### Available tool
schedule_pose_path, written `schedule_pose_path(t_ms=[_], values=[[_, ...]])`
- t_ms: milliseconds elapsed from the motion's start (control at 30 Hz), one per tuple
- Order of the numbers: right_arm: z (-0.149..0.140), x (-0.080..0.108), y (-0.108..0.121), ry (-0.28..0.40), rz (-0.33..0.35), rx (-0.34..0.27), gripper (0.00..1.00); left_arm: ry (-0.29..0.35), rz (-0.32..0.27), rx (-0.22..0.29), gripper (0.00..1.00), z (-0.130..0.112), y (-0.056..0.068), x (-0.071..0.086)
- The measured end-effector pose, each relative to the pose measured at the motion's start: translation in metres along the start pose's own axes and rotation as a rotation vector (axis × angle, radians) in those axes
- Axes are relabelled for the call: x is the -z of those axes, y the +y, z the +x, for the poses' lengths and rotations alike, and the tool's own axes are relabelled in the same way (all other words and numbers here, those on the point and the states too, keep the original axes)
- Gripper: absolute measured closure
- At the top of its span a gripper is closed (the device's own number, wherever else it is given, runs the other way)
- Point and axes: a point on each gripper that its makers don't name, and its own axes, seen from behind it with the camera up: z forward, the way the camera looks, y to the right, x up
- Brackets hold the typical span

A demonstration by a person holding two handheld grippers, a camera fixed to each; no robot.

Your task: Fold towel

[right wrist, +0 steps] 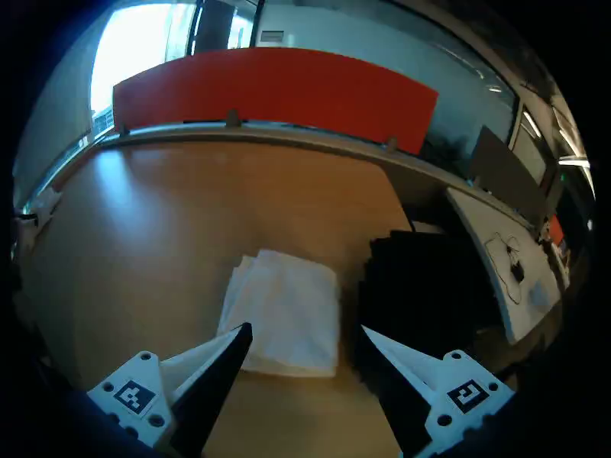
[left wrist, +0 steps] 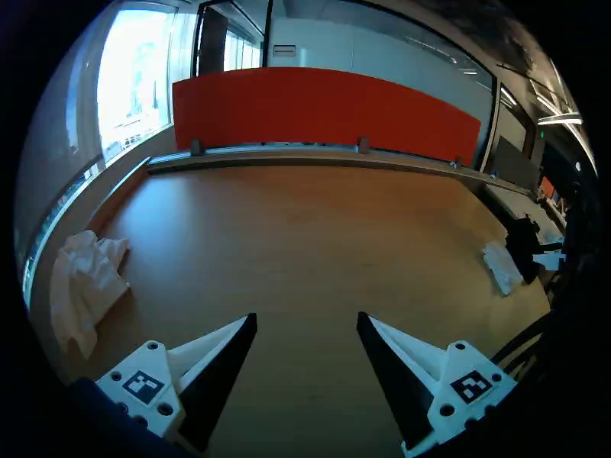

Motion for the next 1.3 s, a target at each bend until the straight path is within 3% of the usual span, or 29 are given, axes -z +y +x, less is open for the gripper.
schedule_pose_path(t_ms=[600,933,1300], values=[[0.107,0.019,-0.042,0.326,-0.006,-0.122,0.00,0.082,0.011,0.014,0.03,0.033,-0.025,-0.008],[0.157,0.023,-0.065,0.464,-0.041,-0.099,0.00,0.123,0.028,0.018,0.03,0.047,-0.039,-0.013],[0.197,0.023,-0.103,0.541,-0.049,-0.088,0.00,0.177,0.049,0.031,0.03,0.066,-0.056,-0.016]])
